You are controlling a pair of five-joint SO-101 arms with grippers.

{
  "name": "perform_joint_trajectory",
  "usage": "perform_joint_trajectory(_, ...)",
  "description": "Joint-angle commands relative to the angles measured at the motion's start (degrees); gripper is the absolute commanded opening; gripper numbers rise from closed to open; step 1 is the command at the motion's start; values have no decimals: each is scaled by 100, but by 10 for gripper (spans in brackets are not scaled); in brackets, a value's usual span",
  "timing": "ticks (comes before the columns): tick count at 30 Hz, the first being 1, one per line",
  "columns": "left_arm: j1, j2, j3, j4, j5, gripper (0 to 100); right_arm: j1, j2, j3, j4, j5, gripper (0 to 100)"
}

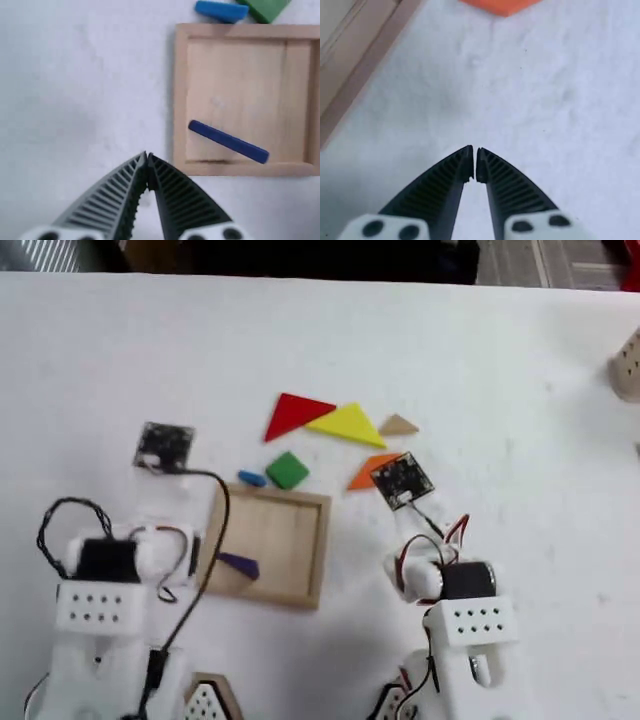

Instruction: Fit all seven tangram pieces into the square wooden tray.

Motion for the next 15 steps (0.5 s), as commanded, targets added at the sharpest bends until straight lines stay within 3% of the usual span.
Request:
perform_joint_trajectory(1, 831, -312, 97, 123, -360, 24, 31, -48, -35, -110, 53, 17)
perform_joint_trajectory(8, 2756, 910, -185, 105, -404, 24, 57, -48, 35, -251, 44, 17)
perform_joint_trajectory(15, 3275, 1596, -378, -264, 141, 24, 57, -48, 53, -268, 44, 17)
